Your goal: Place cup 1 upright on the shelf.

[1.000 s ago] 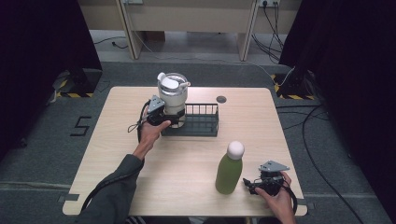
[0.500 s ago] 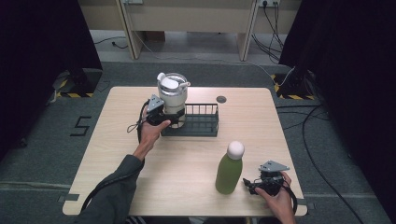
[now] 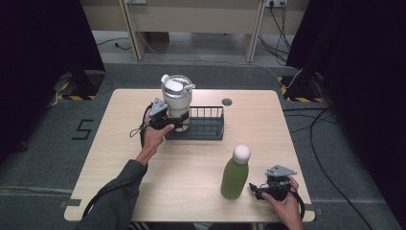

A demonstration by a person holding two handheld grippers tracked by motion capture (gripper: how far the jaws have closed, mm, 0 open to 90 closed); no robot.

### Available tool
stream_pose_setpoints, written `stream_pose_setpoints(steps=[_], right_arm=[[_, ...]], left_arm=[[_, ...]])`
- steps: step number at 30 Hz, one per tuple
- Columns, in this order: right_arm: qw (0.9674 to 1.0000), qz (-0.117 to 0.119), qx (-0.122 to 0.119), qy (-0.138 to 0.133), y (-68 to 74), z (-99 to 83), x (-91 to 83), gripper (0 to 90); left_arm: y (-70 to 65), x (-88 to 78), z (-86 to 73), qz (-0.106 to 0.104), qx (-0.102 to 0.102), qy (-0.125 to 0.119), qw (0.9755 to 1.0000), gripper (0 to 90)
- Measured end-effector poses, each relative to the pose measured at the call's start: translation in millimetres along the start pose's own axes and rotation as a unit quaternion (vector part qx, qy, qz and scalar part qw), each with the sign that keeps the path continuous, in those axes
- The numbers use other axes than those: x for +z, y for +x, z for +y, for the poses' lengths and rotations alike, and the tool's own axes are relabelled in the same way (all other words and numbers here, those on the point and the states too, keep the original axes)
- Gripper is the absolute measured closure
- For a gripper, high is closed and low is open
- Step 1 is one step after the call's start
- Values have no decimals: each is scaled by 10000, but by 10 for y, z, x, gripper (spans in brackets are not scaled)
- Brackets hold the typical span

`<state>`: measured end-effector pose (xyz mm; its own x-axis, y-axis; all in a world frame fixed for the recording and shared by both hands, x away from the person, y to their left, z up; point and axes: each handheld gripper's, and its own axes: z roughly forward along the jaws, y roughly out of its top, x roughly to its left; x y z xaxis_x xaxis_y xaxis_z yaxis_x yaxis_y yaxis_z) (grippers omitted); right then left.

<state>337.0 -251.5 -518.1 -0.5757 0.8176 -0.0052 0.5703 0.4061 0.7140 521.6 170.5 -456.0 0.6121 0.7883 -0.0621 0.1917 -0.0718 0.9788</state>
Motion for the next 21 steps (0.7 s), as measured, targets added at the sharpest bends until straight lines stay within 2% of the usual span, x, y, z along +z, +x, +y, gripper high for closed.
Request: stream_pose_setpoints(steps=[5,12,21], right_arm=[[10000,0,0,0,0,0,0,86],[10000,1,0,0,0,0,0,86],[10000,0,0,0,0,0,0,85]], left_arm=[[3,-6,-28,-18,-89,-34,10000,81],[-11,-41,-23,32,-58,33,10000,85],[-3,-119,-44,0,-65,67,10000,98]])
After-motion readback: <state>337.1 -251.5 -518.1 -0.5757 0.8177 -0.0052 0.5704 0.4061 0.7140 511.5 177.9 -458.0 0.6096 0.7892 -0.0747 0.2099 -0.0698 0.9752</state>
